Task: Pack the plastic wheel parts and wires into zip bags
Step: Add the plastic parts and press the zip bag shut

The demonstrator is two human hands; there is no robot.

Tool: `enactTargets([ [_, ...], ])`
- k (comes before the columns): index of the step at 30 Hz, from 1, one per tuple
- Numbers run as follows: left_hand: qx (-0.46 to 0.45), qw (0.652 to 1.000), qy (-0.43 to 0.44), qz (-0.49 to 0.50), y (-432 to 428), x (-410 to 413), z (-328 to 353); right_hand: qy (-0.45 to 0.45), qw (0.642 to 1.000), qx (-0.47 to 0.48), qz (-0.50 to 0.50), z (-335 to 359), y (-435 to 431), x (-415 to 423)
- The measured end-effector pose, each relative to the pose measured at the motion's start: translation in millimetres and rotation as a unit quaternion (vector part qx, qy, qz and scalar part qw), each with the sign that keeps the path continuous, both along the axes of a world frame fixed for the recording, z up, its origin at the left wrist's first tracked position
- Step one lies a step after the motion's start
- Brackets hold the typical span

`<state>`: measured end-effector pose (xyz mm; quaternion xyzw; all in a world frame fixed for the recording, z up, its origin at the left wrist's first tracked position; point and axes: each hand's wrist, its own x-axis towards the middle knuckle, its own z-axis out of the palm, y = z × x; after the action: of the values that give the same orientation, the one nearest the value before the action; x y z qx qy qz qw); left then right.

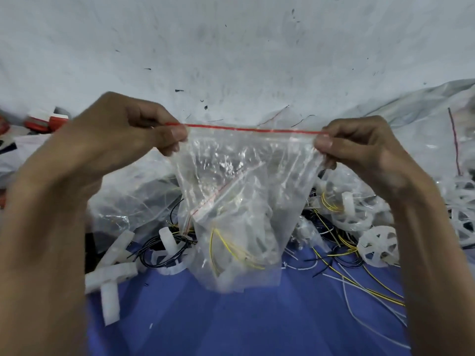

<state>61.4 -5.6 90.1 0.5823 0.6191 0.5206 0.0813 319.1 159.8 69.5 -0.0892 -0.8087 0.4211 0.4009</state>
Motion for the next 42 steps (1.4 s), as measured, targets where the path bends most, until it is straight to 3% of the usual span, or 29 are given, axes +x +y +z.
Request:
enactTargets([
  [4,-0.099,0.995,0.007,-0.017,9.2,-2.4,-12.0,-0.109,0.993,0.023,-0.034,-9.6,-2.4,-7.6],
  [15,-0.128,0.992,0.000,-0.002,14.3,-13.0,-19.7,-0.182,0.982,0.013,-0.042,-12.2,3.0,-7.7],
  [25,-0.084,0.992,0.033,0.092,27.9,-4.2,-23.7,-0.149,0.984,0.059,-0.081,-12.0,3.6,-7.4],
  [34,-0.147,0.989,0.008,0.007,29.1,-8.0,-28.7,-0.185,0.980,0.032,-0.067,-23.2,13.8,-14.3],
  [42,-0.092,0.994,0.038,0.035,46.5,-7.0,-41.5,-0.226,0.966,0.079,-0.097,-37.7,25.0,-26.5],
])
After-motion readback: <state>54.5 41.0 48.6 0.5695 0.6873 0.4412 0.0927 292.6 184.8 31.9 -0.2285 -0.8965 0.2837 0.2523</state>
